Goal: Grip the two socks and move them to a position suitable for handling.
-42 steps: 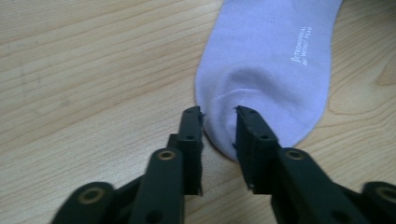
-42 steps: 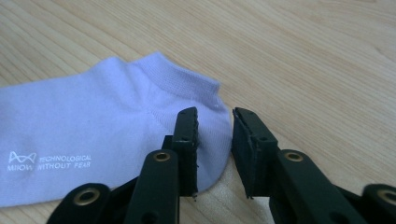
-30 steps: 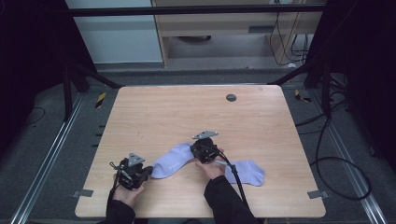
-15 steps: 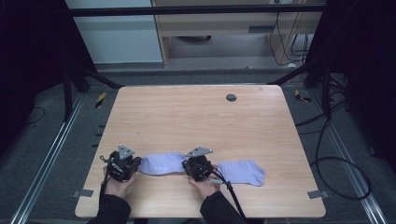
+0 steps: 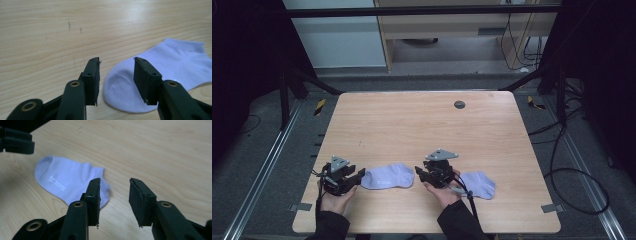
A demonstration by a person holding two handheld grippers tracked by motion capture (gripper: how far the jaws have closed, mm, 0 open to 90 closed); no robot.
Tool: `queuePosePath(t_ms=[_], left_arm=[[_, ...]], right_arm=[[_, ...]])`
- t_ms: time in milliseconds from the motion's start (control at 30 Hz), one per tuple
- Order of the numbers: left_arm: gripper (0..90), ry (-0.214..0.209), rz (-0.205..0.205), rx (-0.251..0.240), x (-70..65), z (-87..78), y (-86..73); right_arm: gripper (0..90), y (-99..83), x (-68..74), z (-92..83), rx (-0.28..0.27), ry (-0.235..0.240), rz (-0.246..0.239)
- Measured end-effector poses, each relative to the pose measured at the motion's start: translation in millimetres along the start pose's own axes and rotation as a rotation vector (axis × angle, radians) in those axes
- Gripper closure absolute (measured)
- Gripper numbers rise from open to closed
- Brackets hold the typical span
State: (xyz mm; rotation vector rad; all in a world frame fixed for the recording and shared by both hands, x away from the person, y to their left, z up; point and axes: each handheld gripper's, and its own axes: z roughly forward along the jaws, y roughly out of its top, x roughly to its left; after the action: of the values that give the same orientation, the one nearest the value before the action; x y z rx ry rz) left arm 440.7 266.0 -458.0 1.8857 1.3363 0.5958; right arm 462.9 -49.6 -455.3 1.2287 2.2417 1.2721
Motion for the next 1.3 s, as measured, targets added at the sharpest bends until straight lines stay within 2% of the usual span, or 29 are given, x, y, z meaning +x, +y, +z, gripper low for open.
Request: queuePosePath(t_ms=[167,200,267,333,367,467,500,600,633,667,733,767,800,833,867,1133,1167,1200,1233,1300], left_arm=[[48.3,-0.040,0.025,-0.015,-14.7,-3.7,3.9],[47.9,-0.040,0.025,-0.015,-14.7,-3.7,3.9],[47.0,-0.071,0.033,-0.015,-24.7,-3.9,5.5],[46.5,-0.077,0.036,-0.014,-27.4,-3.7,6.0],[46.4,-0.093,0.051,-0.010,-35.5,-2.4,7.9],[46.5,-0.106,0.066,-0.009,-43.4,-0.5,10.0],[46.5,-0.113,0.077,-0.006,-48.8,0.7,11.3],[46.5,-0.135,0.101,0.003,-61.6,4.6,13.8],[46.5,-0.152,0.116,0.007,-71.5,8.0,16.1],[46.5,-0.152,0.116,0.007,-71.5,8.0,16.1],[46.5,-0.168,0.129,0.007,-81.4,11.7,18.8],[46.5,-0.179,0.148,0.011,-91.9,16.0,21.4],[46.5,-0.179,0.148,0.011,-91.9,16.0,21.4],[46.5,-0.179,0.174,0.017,-102.8,21.5,23.1],[46.5,-0.179,0.174,0.017,-102.8,21.5,23.1],[46.7,-0.211,0.224,0.056,-141.4,48.6,25.5],[47.0,-0.213,0.237,0.061,-150.0,54.1,26.6],[47.3,-0.213,0.237,0.061,-150.0,54.1,26.6],[47.5,-0.221,0.241,0.063,-158.5,59.2,28.2],[47.7,-0.223,0.247,0.061,-163.2,61.5,28.8]], right_arm=[[50.4,3.3,-21.5,-27.6,-0.019,-0.023,-0.008],[49.3,2.7,-25.3,-31.9,-0.024,-0.024,-0.009],[47.7,0.8,-32.7,-40.6,-0.032,-0.029,-0.001],[46.8,-0.5,-36.1,-45.1,-0.032,-0.030,0.005],[45.8,-3.9,-43.1,-53.9,-0.044,-0.035,0.003],[45.5,-8.0,-49.9,-62.7,-0.046,-0.045,0.004],[45.6,-13.3,-56.7,-72.4,-0.046,-0.058,0.010],[45.7,-18.5,-63.1,-80.1,-0.044,-0.068,0.008],[46.0,-23.3,-67.9,-86.2,-0.039,-0.078,0.007],[46.0,-23.3,-67.9,-86.2,-0.039,-0.078,0.007],[46.0,-29.8,-74.6,-93.2,-0.039,-0.089,0.008],[46.1,-34.8,-79.6,-98.4,-0.042,-0.094,0.014],[46.1,-34.8,-79.6,-98.4,-0.042,-0.094,0.014],[46.2,-40.9,-85.9,-103.3,-0.043,-0.107,0.017],[46.2,-40.9,-85.9,-103.3,-0.043,-0.107,0.017],[47.3,-62.9,-108.4,-114.2,-0.017,-0.151,0.025],[48.2,-66.3,-112.6,-115.1,-0.011,-0.156,0.032],[48.2,-66.3,-112.6,-115.1,-0.011,-0.156,0.032],[48.9,-70.1,-117.7,-114.8,0.002,-0.167,0.030],[49.2,-71.8,-120.0,-114.6,0.011,-0.171,0.037]])
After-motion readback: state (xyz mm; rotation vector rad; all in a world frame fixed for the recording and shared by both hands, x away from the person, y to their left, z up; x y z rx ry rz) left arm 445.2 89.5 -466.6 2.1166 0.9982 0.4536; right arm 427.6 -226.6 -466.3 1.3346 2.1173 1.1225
